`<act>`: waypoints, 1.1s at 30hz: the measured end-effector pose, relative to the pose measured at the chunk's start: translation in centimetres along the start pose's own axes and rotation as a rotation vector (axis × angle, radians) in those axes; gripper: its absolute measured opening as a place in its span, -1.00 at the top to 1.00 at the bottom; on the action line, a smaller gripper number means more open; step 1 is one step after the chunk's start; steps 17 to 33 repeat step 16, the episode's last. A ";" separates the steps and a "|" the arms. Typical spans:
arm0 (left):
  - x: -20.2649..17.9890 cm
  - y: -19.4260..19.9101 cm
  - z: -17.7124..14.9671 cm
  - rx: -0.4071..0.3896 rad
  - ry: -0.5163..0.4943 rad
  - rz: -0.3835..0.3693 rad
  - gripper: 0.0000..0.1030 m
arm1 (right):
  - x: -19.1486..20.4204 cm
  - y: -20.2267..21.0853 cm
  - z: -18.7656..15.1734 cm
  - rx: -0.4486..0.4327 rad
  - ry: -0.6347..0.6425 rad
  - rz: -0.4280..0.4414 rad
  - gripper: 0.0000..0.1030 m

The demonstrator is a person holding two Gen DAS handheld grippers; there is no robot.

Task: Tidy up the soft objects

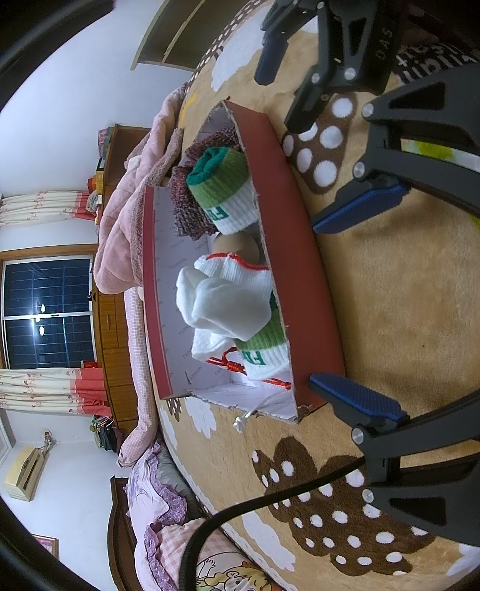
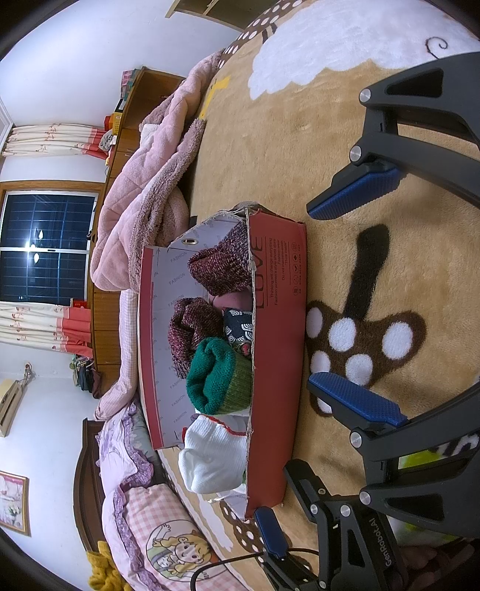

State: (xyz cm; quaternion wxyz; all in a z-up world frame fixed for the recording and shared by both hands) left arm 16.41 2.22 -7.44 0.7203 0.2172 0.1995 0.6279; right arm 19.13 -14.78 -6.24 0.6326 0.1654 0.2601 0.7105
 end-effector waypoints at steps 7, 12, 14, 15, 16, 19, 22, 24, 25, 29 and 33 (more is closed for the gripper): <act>0.1 0.0 0.0 0.001 0.000 0.000 -0.58 | 0.0 0.0 0.0 0.001 -0.003 0.003 -0.68; 0.0 -0.1 -0.1 0.004 -0.001 -0.001 -0.58 | -0.1 0.0 0.0 0.001 -0.005 0.003 -0.68; 0.0 -0.1 0.0 0.004 -0.001 -0.002 -0.58 | -0.1 0.0 0.0 0.001 -0.005 0.003 -0.68; 0.0 -0.1 -0.1 0.004 -0.001 -0.001 -0.58 | -0.1 0.0 0.0 0.001 -0.005 0.003 -0.68; 0.0 -0.1 0.0 0.004 -0.002 -0.001 -0.58 | -0.1 0.0 0.0 0.000 -0.005 0.003 -0.68; 0.0 -0.1 0.0 0.004 -0.002 -0.001 -0.58 | -0.1 0.0 0.0 0.000 -0.005 0.003 -0.68; 0.0 -0.1 0.0 0.004 -0.002 -0.001 -0.58 | -0.1 0.0 0.0 0.000 -0.005 0.003 -0.68; 0.0 -0.1 0.0 0.004 -0.002 -0.001 -0.58 | -0.1 0.0 0.0 0.000 -0.005 0.003 -0.68; 0.0 -0.1 0.0 0.004 -0.002 -0.001 -0.58 | -0.1 0.0 0.0 0.000 -0.005 0.003 -0.68; 0.0 -0.1 0.0 0.004 -0.002 -0.001 -0.58 | -0.1 0.0 0.0 0.000 -0.005 0.003 -0.68; 0.0 -0.1 0.0 0.004 -0.002 -0.001 -0.58 | -0.1 0.0 0.0 0.000 -0.005 0.003 -0.68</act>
Point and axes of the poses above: each gripper's, at about its wrist camera, not at the fingertips, and y roughly against the way its jaws point, x to its left, z to its top, the point moved 8 cm from there along -y, roughly the way its jaws point, and after that the axes turned 6 degrees about -z, right-handed, at the moved point
